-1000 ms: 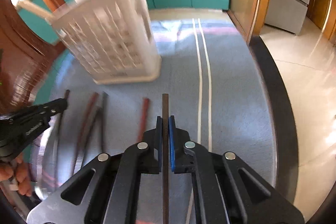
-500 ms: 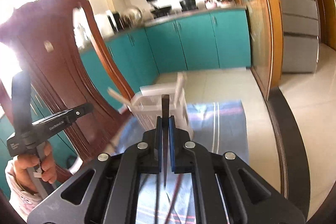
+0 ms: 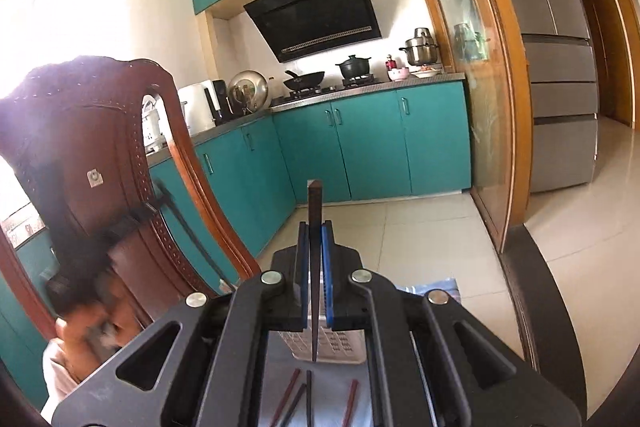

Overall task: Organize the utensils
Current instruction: 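Lift both chopsticks over the white holder and open both grippers to drop them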

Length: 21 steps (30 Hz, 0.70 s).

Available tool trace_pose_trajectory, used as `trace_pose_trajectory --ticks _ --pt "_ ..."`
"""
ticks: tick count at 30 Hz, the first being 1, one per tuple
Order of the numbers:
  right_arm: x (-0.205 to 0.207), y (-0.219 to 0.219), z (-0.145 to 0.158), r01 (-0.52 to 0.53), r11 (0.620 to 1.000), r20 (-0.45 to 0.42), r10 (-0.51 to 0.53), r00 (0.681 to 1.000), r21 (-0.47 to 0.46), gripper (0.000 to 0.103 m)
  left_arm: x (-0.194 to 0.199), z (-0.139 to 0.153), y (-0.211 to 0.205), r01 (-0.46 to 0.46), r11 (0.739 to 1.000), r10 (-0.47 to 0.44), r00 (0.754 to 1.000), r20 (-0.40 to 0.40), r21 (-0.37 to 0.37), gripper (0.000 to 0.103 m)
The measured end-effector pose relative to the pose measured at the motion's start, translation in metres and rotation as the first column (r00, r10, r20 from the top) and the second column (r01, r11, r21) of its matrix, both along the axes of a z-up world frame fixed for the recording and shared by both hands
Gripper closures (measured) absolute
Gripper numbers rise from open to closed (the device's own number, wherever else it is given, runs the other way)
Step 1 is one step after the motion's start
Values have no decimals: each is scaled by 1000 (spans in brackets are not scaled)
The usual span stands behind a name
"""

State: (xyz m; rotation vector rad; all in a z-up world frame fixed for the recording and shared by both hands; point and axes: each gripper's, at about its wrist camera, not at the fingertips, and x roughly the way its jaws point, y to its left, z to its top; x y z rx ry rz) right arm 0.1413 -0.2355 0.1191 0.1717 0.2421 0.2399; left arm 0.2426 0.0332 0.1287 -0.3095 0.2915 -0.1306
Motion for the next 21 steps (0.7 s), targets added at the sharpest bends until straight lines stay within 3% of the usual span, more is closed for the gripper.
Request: trace_pose_trajectory --ticks 3,7,10,15,21 --pt "6 1 8 2 999 54 -4 999 34 96 10 -8 -2 -3 1000 3 1000 -24 -3 96" --pt "21 -1 7 24 994 157 -40 987 102 96 -1 3 6 8 999 -8 1000 22 -31 96" --pt "47 2 -9 74 993 150 -88 985 94 96 -17 10 14 -6 998 10 997 73 -58 96" --pt "81 7 -35 99 992 63 -104 993 76 96 -29 20 23 -29 992 43 993 114 -119 96" --pt "71 -6 -22 71 988 77 -82 994 137 96 -14 10 18 -109 991 117 988 102 -83 96"
